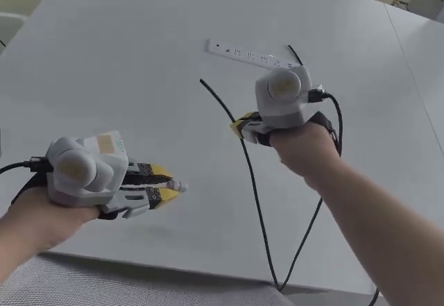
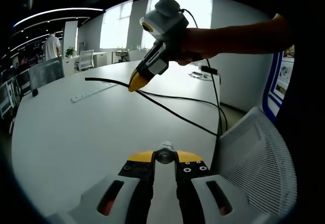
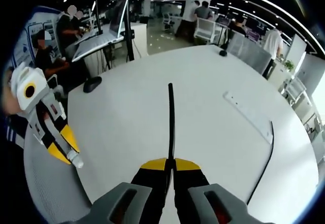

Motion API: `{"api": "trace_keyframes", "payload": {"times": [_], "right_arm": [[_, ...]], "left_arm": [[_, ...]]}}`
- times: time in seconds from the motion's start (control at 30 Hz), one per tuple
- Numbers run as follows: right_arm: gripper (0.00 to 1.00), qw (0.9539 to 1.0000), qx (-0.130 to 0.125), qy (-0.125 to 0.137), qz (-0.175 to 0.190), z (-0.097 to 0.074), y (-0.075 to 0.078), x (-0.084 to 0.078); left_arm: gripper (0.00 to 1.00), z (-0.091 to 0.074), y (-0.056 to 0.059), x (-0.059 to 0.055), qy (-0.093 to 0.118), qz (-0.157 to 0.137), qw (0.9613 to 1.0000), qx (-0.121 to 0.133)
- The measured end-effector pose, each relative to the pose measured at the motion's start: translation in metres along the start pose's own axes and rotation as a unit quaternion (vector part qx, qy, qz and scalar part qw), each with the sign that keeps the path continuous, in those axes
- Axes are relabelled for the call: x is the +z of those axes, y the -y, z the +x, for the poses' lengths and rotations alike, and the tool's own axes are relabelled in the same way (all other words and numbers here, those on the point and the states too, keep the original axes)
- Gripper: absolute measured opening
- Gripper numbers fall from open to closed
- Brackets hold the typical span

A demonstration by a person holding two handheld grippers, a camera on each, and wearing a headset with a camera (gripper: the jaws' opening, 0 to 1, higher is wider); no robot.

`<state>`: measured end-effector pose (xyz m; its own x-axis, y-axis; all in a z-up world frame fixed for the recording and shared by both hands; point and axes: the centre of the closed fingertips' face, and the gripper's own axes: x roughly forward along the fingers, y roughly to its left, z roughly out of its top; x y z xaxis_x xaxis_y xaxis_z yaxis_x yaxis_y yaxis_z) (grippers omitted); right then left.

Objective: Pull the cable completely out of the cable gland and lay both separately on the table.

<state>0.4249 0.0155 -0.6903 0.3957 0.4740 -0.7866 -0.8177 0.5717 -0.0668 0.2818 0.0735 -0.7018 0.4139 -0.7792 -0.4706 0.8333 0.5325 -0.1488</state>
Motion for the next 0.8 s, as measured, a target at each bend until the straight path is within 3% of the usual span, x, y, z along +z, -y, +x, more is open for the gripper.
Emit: {"api": "trace_keyframes", "payload": {"times": [0.17, 0.37, 0.8], "right_arm": [[0.0, 1.0, 0.003, 0.0, -0.004, 0.009, -0.004, 0.014], [0.0, 0.9994, 0.01, 0.005, -0.034, 0.025, -0.018, 0.036], [0.0, 0.9968, 0.032, 0.011, -0.073, 0.058, -0.034, 0.066]], "left_arm": [[0.16, -0.004, -0.001, -0.007, -0.001, 0.001, 1.0, -0.004], [0.16, -0.008, -0.005, -0.015, -0.003, -0.002, 1.0, -0.004], [0.16, -0.018, -0.012, -0.037, -0.002, -0.007, 1.0, -0.003]]}}
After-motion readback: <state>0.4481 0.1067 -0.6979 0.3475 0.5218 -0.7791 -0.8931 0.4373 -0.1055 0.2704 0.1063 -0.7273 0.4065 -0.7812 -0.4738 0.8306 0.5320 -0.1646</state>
